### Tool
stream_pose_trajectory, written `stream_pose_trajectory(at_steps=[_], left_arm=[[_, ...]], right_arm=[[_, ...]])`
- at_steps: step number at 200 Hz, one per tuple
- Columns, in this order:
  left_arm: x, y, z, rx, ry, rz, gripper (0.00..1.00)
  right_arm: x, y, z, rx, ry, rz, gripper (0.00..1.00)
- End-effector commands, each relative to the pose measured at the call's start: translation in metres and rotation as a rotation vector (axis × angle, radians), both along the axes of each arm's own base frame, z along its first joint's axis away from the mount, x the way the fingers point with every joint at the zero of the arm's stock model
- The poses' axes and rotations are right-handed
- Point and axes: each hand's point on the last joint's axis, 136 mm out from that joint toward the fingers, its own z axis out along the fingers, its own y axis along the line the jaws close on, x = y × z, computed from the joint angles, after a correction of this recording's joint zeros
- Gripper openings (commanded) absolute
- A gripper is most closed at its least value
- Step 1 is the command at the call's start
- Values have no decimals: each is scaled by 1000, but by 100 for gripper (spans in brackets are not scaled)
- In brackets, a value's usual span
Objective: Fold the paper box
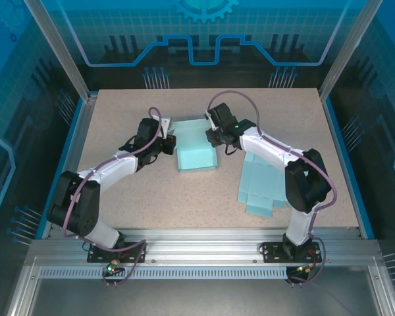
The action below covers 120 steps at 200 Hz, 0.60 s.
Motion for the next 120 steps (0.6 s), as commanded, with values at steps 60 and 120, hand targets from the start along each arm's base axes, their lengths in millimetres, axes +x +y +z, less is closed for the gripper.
stream_pose_trajectory(at_steps=[60, 120], left_arm=[[21, -27, 2, -90, -59, 88, 0], [5, -42, -20, -126, -34, 99, 0]], right_arm=[[28, 4, -13, 106, -26, -97, 16], [9, -1, -25, 138, -61, -128, 12]])
